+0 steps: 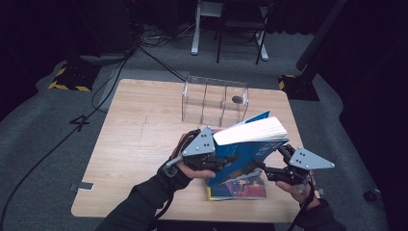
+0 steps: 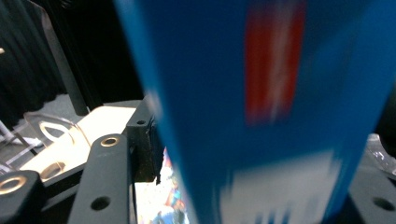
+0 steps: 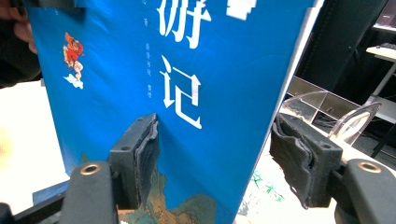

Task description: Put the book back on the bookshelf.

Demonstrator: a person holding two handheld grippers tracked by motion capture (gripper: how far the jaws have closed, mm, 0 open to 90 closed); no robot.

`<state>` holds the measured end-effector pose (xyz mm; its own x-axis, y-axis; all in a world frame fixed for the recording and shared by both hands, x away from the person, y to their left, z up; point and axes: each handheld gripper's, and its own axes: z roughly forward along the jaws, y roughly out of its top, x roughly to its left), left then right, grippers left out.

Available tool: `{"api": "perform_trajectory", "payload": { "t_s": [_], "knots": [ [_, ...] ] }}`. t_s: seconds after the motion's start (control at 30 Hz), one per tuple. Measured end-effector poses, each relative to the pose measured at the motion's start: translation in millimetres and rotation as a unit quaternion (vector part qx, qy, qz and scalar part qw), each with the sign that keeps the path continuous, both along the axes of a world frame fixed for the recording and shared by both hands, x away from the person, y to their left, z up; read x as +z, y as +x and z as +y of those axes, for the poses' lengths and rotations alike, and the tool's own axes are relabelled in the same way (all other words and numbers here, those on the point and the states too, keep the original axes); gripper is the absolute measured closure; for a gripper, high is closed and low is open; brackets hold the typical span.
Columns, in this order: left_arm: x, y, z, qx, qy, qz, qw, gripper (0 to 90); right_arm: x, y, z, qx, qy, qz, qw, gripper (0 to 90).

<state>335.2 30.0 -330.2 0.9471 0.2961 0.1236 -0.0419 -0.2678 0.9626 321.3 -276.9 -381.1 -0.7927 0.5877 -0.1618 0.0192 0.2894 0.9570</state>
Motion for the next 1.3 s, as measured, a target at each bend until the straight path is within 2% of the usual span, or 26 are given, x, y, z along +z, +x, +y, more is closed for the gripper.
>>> {"api": "perform_trajectory", "payload": {
  "t_s": [0.2,0.33,0.43,0.5,0.57,0.6,0.67,0.83,0.93,0.97,1.03,1.07,1.13,1.3],
  "knots": [
    [18.4,3.0,-6.4,0.006,0.002,-0.002,1.0,45.7,0.1,1.2,0.2,0.0,0.003,0.002,1.0,34.6],
    [24.6,5.0,-9.5,0.008,0.005,0.002,0.9999,45.4,1.1,0.4,0.1,0.001,0.003,0.006,1.0,35.3],
    [26.8,5.5,-9.4,0.01,0.009,0.005,0.9999,46.2,1.2,0.4,-0.3,0.0,0.001,0.005,1.0,35.4],
    [29.3,5.0,-8.7,0.007,0.018,0.012,0.9997,51.7,1.0,0.5,0.0,0.0,0.003,0.006,1.0,35.7],
    [30.7,4.5,-8.9,0.007,0.023,0.014,0.9996,53.5,1.2,0.2,-0.2,0.001,0.002,0.005,1.0,35.9],
    [30.7,4.5,-8.9,0.007,0.023,0.014,0.9996,54.2,1.2,0.2,-0.2,0.001,0.002,0.005,1.0,35.9],
    [31.8,4.3,-9.8,-0.001,0.022,0.028,0.9994,56.2,0.9,0.4,-0.5,-0.001,0.002,0.005,1.0,35.6],
    [32.6,7.4,-9.1,-0.007,0.02,0.035,0.9992,58.4,0.9,-1.3,-4.2,-0.003,-0.003,0.005,1.0,38.4],
    [33.3,7.8,-9.3,-0.002,0.021,0.038,0.999,58.9,0.5,-1.8,-7.7,-0.003,-0.006,0.004,1.0,41.3],
    [34.1,8.4,-10.2,0.005,0.022,0.04,0.9989,59.4,-1.0,-2.5,-11.5,-0.001,-0.022,0.015,0.9997,41.2],
    [34.5,8.9,-10.8,0.011,0.022,0.046,0.9987,59.5,-2.3,-2.0,-12.8,-0.003,-0.03,0.017,0.9994,40.7],
    [35.0,9.2,-11.5,0.017,0.021,0.05,0.9984,59.6,-4.6,-0.8,-16.1,-0.009,-0.046,0.021,0.9987,39.7],
    [36.2,10.3,-13.3,0.026,0.024,0.052,0.998,59.6,-8.7,2.9,-23.8,-0.021,-0.061,0.034,0.9974,38.2],
    [39.2,13.5,-17.2,0.036,0.03,0.053,0.9975,59.9,-25.2,17.0,-50.9,-0.067,-0.062,0.068,0.9935,37.5]
  ]
}}
